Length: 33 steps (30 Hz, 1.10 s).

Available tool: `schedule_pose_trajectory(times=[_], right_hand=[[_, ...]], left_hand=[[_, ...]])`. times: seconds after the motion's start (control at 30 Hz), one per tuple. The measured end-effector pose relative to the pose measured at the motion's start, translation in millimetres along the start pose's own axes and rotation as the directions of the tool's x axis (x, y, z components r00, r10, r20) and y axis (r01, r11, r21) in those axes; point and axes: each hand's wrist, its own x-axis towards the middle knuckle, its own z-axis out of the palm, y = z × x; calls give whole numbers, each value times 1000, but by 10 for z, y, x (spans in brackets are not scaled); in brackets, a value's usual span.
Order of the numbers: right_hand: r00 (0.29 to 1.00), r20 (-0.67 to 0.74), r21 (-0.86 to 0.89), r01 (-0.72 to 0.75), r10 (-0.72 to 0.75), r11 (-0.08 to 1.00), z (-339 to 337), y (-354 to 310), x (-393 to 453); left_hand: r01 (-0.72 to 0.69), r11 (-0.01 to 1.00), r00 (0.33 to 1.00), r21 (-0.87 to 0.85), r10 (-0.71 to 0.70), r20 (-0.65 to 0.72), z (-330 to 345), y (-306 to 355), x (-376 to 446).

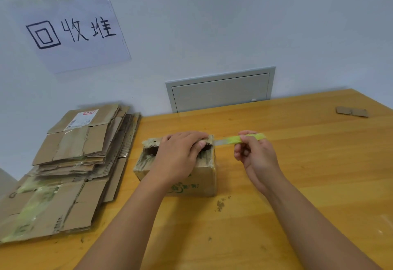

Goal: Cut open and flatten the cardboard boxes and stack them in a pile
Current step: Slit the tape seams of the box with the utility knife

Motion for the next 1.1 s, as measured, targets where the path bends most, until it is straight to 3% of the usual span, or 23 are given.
schedule_pose_trajectory(times=[0.23,0.37,0.47,0.6,0.67,0.8,0.87,1.0,1.1], right_hand=[[999,2,22,45,-45,999,-3,1,-7],[985,-120,95,134,-123,986,-44,6,10],[992,-35,99,123,-120,987,-30,61,-42],[990,62,47,125,-127,991,27,132,-116],[989,70,26,130,-132,991,37,160,-129],[988,75,-12,133,-132,991,48,203,-147],[988,77,-15,133,-131,991,45,201,-150],[987,72,13,145,-145,989,20,144,-154],[982,89,28,168,-170,985,-2,105,-169]], left_hand=[[11,1000,999,9,-11,-32,-15,26,8],[46,998,967,37,-35,-254,57,-1,8],[-3,1000,913,10,7,-407,108,5,-5],[-27,1000,908,8,28,-418,100,3,-21],[-12,1000,942,10,15,-334,86,-2,-6],[52,998,998,33,-54,43,-1,59,45],[57,998,984,36,-62,168,-15,62,70],[64,995,961,-79,-40,273,-117,23,78],[85,995,893,-60,-49,448,-211,-63,78]])
